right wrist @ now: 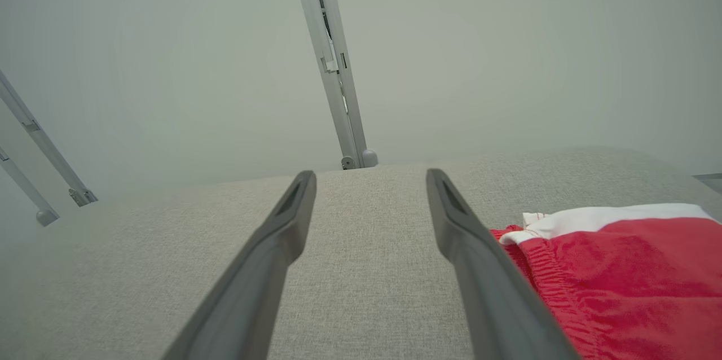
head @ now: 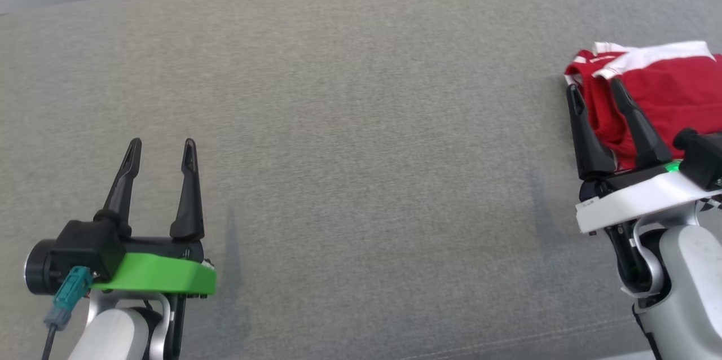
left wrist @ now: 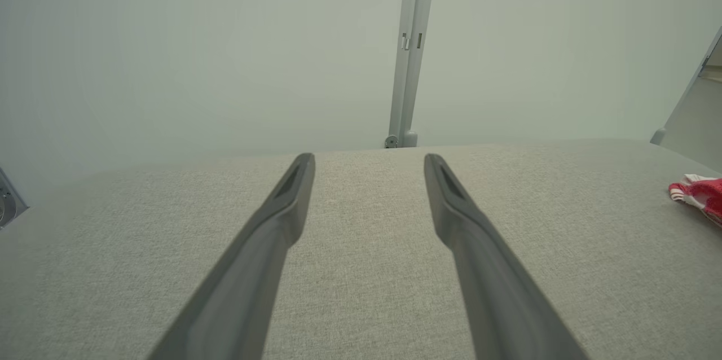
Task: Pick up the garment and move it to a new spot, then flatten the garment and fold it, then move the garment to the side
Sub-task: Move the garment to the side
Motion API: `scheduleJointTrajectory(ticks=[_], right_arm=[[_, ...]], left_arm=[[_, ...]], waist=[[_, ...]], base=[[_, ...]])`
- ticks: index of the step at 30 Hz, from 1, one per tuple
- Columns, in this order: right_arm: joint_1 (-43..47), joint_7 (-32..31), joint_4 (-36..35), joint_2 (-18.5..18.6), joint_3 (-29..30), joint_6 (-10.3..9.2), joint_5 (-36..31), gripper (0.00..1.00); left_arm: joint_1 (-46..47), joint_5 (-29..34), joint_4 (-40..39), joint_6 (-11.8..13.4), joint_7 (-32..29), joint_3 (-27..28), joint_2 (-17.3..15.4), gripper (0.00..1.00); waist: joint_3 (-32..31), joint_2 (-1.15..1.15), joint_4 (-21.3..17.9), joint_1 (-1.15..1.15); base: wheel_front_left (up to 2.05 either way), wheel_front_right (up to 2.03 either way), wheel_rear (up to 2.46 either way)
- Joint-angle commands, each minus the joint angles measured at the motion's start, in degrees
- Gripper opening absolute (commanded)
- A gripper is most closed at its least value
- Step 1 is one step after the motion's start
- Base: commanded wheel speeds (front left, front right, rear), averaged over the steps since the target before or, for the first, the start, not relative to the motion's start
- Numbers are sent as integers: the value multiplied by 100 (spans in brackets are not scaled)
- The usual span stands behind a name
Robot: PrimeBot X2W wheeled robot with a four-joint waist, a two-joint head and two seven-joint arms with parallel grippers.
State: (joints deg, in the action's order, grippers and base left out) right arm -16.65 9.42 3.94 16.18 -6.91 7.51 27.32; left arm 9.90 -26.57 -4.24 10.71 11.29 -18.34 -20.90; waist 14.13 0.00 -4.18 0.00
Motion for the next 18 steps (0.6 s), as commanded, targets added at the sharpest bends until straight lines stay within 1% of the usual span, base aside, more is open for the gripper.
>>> scheduleJointTrajectory(ticks=[1,5,8,14,18], right_arm=[[104,0,-21,-55,-9,-4,-92,100],[193,64,-33,-199,-31,-4,-309,100],[334,111,-4,-273,16,-4,-457,100],[710,64,-54,-345,150,-4,-635,100],[1012,-41,-101,-366,265,-4,-700,100]], left_arm=[[-105,-67,45,40,57,30,15,100],[-244,-104,134,70,112,74,35,100],[-368,-139,182,54,138,71,17,100],[-586,-184,228,102,136,61,-39,100],[-729,-197,231,92,101,26,-76,100]], waist=[[-285,0,398,0],[-450,0,585,0],[-616,0,648,0],[-933,0,640,0],[-1119,0,597,0]], base=[[0,0,0],[0,0,0],[0,0,0],[0,0,0],[0,0,0]])
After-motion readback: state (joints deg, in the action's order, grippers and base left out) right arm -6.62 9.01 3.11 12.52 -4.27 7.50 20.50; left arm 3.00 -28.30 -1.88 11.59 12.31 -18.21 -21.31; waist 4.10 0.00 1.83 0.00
